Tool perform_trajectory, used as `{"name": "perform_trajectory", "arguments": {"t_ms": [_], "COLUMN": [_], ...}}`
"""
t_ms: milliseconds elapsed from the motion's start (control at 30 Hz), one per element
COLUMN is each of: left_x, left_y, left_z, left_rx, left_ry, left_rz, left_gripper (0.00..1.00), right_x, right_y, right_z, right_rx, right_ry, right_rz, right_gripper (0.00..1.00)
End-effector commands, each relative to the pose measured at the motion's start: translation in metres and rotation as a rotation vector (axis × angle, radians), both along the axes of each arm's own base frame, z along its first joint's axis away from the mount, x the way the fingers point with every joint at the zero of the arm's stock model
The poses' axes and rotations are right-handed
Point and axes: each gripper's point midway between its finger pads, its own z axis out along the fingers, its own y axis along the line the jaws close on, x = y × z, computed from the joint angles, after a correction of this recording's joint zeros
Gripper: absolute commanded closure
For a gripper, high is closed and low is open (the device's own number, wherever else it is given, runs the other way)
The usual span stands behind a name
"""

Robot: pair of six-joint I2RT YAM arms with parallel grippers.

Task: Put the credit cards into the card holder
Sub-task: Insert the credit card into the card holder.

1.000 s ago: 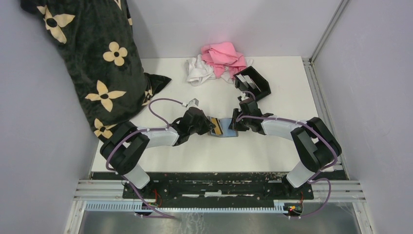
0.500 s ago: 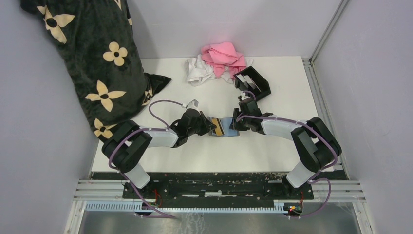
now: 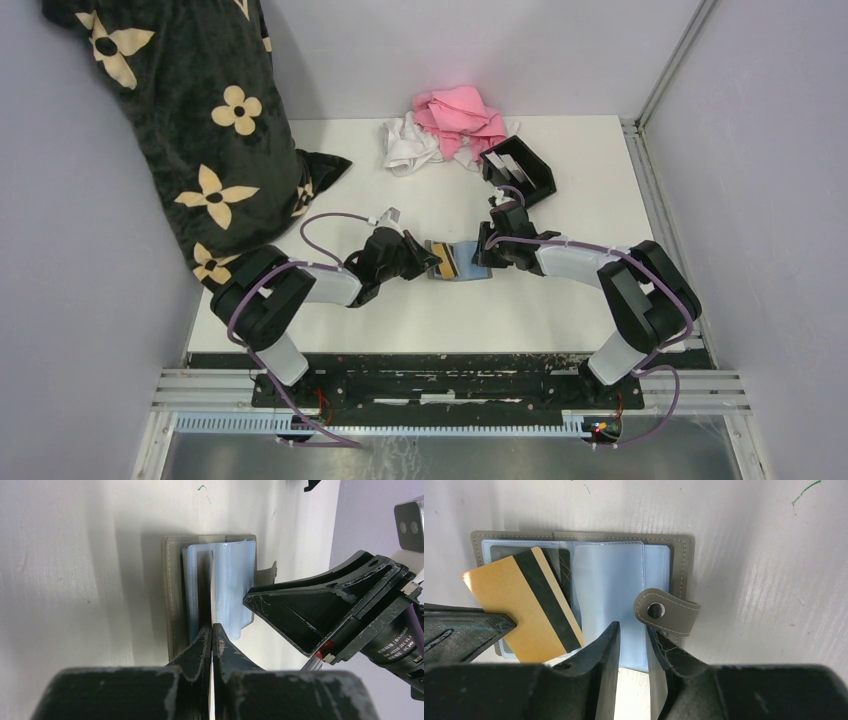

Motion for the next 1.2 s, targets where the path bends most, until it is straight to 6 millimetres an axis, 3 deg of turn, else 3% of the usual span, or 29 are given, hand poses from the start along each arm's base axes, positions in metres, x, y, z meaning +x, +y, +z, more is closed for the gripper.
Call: {"name": "perform_trajectory", "arguments": {"t_ms": [0,600,1167], "left_x": [0.004,0.003,0.004], "left_y": [-0.006,-0.015,-0.018], "left_z": [0.011,0.02,0.016], "left_rx": [-0.087,-0.203,-0.225], "left_ry": [-0.02,-0.04,-0.024], "left_rz": [-0.002,-0.039,-0.038], "left_gripper": [0.97,0.97,0.97], "right_x": [-0.01,-0.012,-0.012], "right_y": [-0.028,-0.034,-0.03], "right_z": [-0.022,-0.023,-0.023], "right_rx": [-0.142,-0.168,-0.161], "right_ry": [0.054,0.06,0.06], "right_rz": [-0.037,-0.045,-0.041], "right_gripper": [0.67,0.67,0.67]}}
